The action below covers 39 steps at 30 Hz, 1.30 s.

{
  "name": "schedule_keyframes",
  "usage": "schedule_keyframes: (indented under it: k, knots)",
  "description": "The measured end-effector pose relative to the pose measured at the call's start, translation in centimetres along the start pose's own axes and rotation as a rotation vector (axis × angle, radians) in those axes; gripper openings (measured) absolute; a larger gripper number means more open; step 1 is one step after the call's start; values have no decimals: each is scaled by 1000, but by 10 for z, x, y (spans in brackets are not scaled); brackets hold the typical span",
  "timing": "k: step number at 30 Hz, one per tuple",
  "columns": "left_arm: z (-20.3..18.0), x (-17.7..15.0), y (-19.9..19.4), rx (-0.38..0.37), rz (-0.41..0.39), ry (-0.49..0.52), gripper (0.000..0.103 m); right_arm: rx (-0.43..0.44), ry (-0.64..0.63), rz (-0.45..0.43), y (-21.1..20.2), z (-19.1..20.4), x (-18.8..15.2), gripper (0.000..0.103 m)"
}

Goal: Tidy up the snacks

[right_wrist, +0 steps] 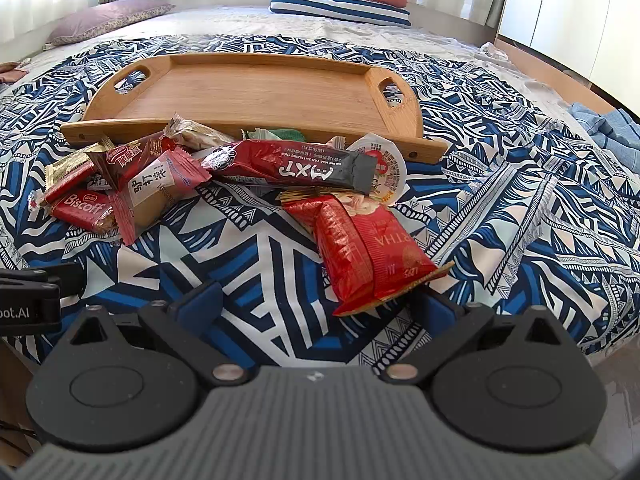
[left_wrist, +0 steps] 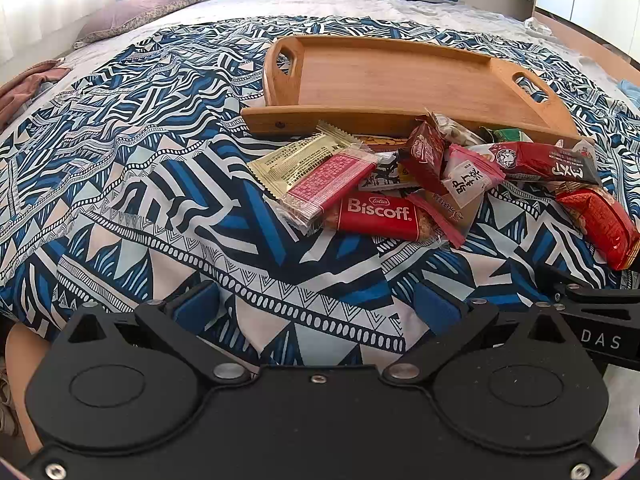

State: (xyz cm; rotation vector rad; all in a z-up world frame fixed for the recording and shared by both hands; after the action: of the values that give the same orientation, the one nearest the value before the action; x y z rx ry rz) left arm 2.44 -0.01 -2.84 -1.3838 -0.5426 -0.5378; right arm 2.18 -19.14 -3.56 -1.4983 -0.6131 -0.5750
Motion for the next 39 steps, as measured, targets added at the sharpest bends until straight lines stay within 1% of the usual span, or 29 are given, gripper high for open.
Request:
schedule_keyframes:
  k: [25,34,37,39]
  knots:
    - [1,4,-3,-2,4,-8,103,-1,0,2,0,1,-1,103]
    - [-2,2,-4,2,-14,5,103,3,3,13,2,-3,3,103]
    - [-1,1,-4,-7,-24,9,103,5,1,9,2,-2,3,103]
    - [0,0,-4,-7,-34,15,103,4,5,-8,-1,-2,1,103]
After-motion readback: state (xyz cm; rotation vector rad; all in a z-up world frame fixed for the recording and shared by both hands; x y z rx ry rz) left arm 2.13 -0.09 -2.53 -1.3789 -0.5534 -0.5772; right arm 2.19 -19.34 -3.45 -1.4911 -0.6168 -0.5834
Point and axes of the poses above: each gripper's, at about its wrist camera, not at the fingertips, and y roughly the way its jaws point, z to its left, x to its top, the point moved 4 cm from there along y, roughly the way its jaws point, and after that the axes turned 6 degrees about x, right-handed, at the moved point
